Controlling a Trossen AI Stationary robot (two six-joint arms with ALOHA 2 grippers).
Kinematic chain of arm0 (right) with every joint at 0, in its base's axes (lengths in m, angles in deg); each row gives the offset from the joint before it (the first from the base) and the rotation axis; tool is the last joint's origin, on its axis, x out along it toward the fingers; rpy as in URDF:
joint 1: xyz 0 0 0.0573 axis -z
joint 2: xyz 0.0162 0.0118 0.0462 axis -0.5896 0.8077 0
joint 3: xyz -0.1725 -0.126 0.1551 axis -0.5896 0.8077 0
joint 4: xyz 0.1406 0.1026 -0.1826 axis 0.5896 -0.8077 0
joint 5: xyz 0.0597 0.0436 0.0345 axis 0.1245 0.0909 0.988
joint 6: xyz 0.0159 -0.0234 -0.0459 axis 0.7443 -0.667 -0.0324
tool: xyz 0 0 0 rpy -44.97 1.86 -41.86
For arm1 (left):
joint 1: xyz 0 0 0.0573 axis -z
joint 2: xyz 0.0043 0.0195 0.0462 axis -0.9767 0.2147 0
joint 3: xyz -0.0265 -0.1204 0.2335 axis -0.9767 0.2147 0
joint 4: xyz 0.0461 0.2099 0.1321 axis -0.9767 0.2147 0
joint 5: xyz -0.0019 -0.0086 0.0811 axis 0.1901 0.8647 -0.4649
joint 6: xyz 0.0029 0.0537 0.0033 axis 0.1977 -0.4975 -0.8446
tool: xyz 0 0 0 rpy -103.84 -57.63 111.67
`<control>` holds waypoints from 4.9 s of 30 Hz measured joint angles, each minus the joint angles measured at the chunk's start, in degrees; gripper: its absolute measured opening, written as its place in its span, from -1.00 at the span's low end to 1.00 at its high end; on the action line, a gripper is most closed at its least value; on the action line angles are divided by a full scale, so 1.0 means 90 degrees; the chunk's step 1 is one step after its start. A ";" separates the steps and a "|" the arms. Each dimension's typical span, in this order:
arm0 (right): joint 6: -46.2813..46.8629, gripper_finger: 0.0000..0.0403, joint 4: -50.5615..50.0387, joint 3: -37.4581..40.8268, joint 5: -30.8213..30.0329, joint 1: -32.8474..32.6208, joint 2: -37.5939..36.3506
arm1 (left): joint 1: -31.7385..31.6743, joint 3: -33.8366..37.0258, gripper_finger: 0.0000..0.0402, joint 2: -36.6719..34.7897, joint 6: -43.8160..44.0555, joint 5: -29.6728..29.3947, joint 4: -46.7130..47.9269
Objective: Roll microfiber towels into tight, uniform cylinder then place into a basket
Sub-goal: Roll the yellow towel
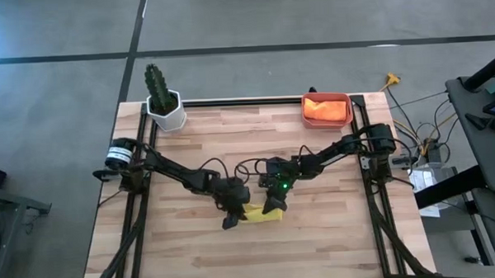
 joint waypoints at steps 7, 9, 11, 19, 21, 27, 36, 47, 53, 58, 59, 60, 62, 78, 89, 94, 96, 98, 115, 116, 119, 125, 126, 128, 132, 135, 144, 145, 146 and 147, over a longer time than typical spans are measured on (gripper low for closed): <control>-0.0921 -0.94 -0.0607 0.0010 -0.0849 -0.0104 -0.0529 | -0.0228 0.0017 -0.98 -0.0001 0.0323 0.0360 -0.0019; -0.1402 -0.92 -0.0815 0.0010 -0.0938 -0.0152 -0.0754 | -0.0276 0.0017 -0.98 -0.0001 0.0388 0.0505 -0.0136; -0.1902 -0.86 -0.1035 0.0005 -0.0972 -0.0229 -0.0972 | -0.0320 0.0017 -0.98 -0.0005 0.0485 0.0637 -0.0216; -0.4022 -0.42 -0.2214 -0.0002 -0.1709 -0.0751 -0.1766 | -0.0426 0.0061 -0.99 0.0042 0.0499 0.0973 -0.0037; -0.4651 -0.31 -0.2520 -0.0007 -0.2184 -0.0928 -0.1876 | -0.0440 0.0062 -0.99 0.0120 0.0550 0.1088 -0.0034; -0.6214 -0.15 -0.2821 -0.0007 -0.3131 -0.1529 -0.2000 | -0.0449 -0.0014 -0.99 0.0474 0.0803 0.1489 -0.0168; -0.7996 -0.17 -0.2610 -0.0012 -0.4952 -0.2352 -0.1954 | -0.0663 -0.0162 -0.99 0.0514 0.1036 0.1890 -0.0093; -0.8421 -0.30 -0.2338 0.0357 -0.5106 -0.2353 -0.1733 | -0.1340 -0.0090 -0.99 0.0521 0.0825 0.3186 -0.0143; -0.8417 -0.36 -0.1527 0.0375 -0.5125 -0.2353 -0.1607 | -0.1428 -0.0080 -0.99 0.0521 0.0806 0.3261 -0.0158; -0.8411 -0.35 -0.1316 0.0374 -0.5264 -0.2348 -0.1370 | -0.1428 -0.0080 -0.99 0.0521 0.0815 0.3261 -0.0158; -0.8354 -0.34 -0.1326 0.0374 -0.5270 -0.2350 -0.1355 | -0.1428 -0.0080 -0.99 0.0521 0.0817 0.3261 -0.0150; -0.8256 -0.34 -0.1370 0.0374 -0.5299 -0.2350 -0.1354 | -0.1428 -0.0080 -0.99 0.0521 0.0816 0.3260 -0.0142; -0.7946 -0.33 -0.1600 0.0374 -0.5499 -0.2351 -0.1396 | -0.1428 -0.0080 -0.99 0.0521 0.0833 0.3258 -0.0134; -0.2460 -0.10 -0.2076 0.0367 -0.5026 -0.2036 -0.2613 | -0.1428 -0.0075 -0.99 0.0521 0.0987 0.3149 -0.0120; -0.0828 0.66 -0.2004 0.0068 -0.4445 -0.1729 -0.1240 | -0.1265 -0.0061 -0.99 0.0519 0.1068 0.2814 -0.0066; -0.1469 0.75 -0.2021 -0.0389 -0.4613 -0.1697 -0.1194 | -0.1156 -0.0053 -0.99 0.0519 0.1114 0.2686 -0.0069; -0.1803 0.75 -0.2206 -0.0604 -0.4751 -0.1697 -0.1194 | -0.1141 -0.0053 -0.99 0.0519 0.1125 0.2688 -0.0068; -0.2068 0.74 -0.2221 -0.0819 -0.4895 -0.1697 -0.1133 | -0.1141 -0.0053 -0.99 0.0520 0.1146 0.2681 -0.0081; -0.3007 0.62 -0.4306 -0.2769 -0.4949 -0.1647 0.0902 | -0.1115 -0.0058 -0.95 0.0521 0.1286 0.2515 -0.0103; -0.3003 0.62 -0.4295 -0.2818 -0.4953 -0.1655 0.0931 | -0.1115 -0.0061 -0.94 0.0521 0.1292 0.2515 -0.0102; -0.2932 0.54 -0.4248 -0.2900 -0.4965 -0.1673 0.0999 | -0.1098 -0.0058 -0.93 0.0521 0.1285 0.2489 -0.0100; -0.2872 0.04 -0.4197 -0.2902 -0.4948 -0.1743 0.1140 | -0.1100 -0.0065 -0.92 0.0524 0.1288 0.2493 -0.0100; -0.2878 -0.06 -0.4187 -0.2902 -0.4932 -0.1745 0.1157 | -0.1100 -0.0072 -0.92 0.0524 0.1295 0.2491 -0.0093; -0.2883 -0.23 -0.4185 -0.2902 -0.4914 -0.1745 0.1159 | -0.1100 -0.0085 -0.92 0.0524 0.1298 0.2494 -0.0092; -0.3112 -0.50 -0.4177 -0.2896 -0.4726 -0.1742 0.1126 | -0.1098 -0.0078 -0.92 0.0524 0.1290 0.2496 -0.0092; -0.3293 -0.71 -0.4224 -0.2892 -0.4508 -0.1741 0.1080 | -0.1096 -0.0070 -0.91 0.0524 0.1166 0.2503 -0.0085; -0.3794 -0.91 -0.4323 -0.2890 -0.3921 -0.1741 0.0895 | -0.1155 -0.0078 -0.91 0.0359 0.0352 0.2457 0.0451; -0.3882 -0.91 -0.4353 -0.2890 -0.3921 -0.1741 0.0868 | -0.1192 -0.0078 -0.90 0.0327 0.0285 0.2438 0.0514; -0.3956 -0.91 -0.4440 -0.2883 -0.3918 -0.1740 0.0812 | -0.1239 -0.0073 -0.89 0.0290 0.0218 0.2428 0.0568; -0.4037 -0.91 -0.4588 -0.2871 -0.3874 -0.1736 0.0771 | -0.1283 -0.0070 -0.87 0.0235 0.0194 0.2436 0.0638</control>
